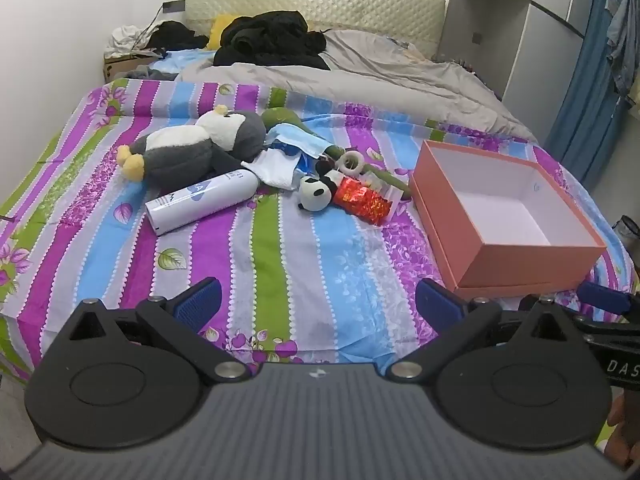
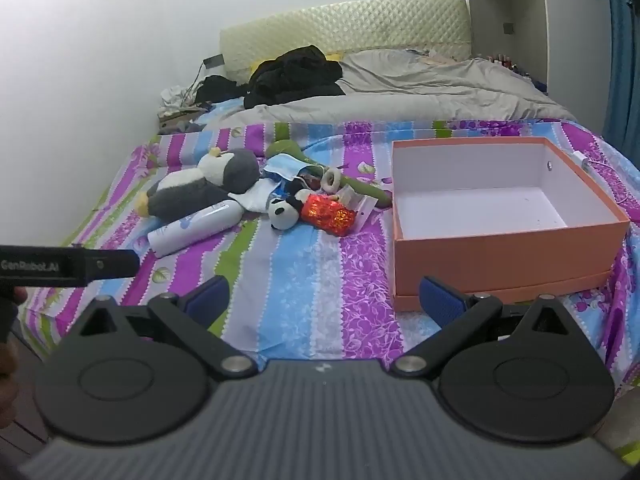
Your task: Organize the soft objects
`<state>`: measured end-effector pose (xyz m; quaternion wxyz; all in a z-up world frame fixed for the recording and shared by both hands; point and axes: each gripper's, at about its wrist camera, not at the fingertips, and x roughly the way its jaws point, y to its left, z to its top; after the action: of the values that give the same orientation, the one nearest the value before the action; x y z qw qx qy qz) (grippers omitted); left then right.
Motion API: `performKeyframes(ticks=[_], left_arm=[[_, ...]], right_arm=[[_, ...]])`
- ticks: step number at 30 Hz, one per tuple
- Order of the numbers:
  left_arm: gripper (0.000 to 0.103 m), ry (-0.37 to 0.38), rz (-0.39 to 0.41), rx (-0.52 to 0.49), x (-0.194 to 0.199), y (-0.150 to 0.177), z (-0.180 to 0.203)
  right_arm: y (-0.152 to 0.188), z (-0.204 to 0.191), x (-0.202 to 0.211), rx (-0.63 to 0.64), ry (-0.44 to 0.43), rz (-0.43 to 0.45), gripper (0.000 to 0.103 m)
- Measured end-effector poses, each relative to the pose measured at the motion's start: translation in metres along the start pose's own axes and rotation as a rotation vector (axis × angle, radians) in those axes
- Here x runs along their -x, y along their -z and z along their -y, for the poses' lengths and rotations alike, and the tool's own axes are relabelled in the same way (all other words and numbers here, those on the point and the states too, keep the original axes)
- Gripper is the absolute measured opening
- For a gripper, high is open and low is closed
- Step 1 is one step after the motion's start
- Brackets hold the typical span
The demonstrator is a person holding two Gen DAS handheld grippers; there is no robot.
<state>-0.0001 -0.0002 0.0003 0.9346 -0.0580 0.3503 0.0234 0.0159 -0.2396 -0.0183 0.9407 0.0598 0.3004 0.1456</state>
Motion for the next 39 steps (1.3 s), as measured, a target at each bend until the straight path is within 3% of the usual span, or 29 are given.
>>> performKeyframes(ticks=[15, 18, 39], left_arm=[[0.103, -0.015, -0.005, 0.009, 0.006, 0.004, 0.003], [0.103, 0.012, -0.018, 0.040, 0.009, 0.005, 0.002], [0.103, 0.014, -0.020, 0.029, -0.016, 0.012, -0.006]], right_arm=[[0.008, -0.006, -0.006, 0.006, -0.003, -0.030, 0.103], [0.003, -0.004, -0.006, 0.013, -0.012, -0.032, 0.103], [0.013, 0.000, -0.017, 0.007, -0.008, -0.033, 0.103]])
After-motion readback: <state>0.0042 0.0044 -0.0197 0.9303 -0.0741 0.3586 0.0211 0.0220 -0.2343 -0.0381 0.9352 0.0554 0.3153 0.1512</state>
